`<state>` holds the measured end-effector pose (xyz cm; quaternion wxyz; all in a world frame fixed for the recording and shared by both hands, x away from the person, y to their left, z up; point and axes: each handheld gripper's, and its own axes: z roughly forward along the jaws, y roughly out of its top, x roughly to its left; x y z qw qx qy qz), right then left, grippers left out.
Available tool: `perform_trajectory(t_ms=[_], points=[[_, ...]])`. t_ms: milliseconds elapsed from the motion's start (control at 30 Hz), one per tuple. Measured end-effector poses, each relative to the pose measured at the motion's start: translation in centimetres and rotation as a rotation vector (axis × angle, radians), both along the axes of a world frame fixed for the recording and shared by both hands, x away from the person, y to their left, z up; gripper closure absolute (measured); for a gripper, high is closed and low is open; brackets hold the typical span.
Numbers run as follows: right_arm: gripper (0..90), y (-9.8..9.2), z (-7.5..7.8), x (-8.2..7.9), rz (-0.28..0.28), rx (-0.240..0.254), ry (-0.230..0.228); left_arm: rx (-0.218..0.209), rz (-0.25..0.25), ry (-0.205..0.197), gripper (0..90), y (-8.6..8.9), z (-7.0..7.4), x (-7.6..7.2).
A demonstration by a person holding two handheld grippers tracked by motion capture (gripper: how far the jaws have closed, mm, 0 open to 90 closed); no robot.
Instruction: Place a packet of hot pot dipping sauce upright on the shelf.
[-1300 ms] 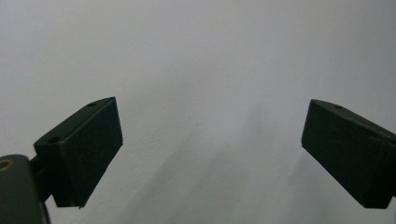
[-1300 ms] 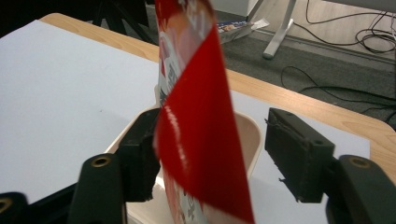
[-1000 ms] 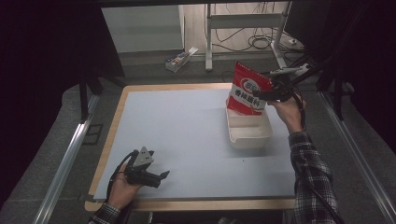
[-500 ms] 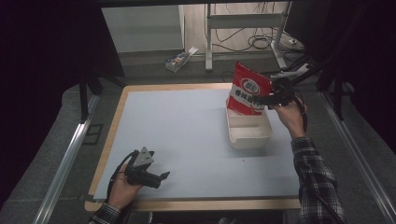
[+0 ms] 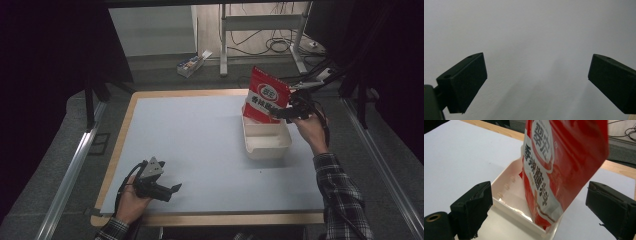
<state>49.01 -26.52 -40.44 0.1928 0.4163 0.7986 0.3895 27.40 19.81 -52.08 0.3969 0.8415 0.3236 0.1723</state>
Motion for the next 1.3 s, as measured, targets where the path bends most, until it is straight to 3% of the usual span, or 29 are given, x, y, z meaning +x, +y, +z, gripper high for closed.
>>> perform_trajectory(t_ms=[600,1100,1300], points=[[0.0,-0.2,-0.5,-1.6,-0.002,0.012,0.020,0.010,-0.006,-0.009,2.0,-0.1,0.0,-0.1],[0.0,0.6,-0.4,-4.6,0.040,-0.008,0.010,0.016,-0.009,-0.011,2.0,-0.2,-0.1,-0.1],[0.4,1.3,-0.2,-6.1,0.075,-0.004,-0.014,0.020,-0.010,-0.012,2.0,-0.2,-0.1,-0.1]])
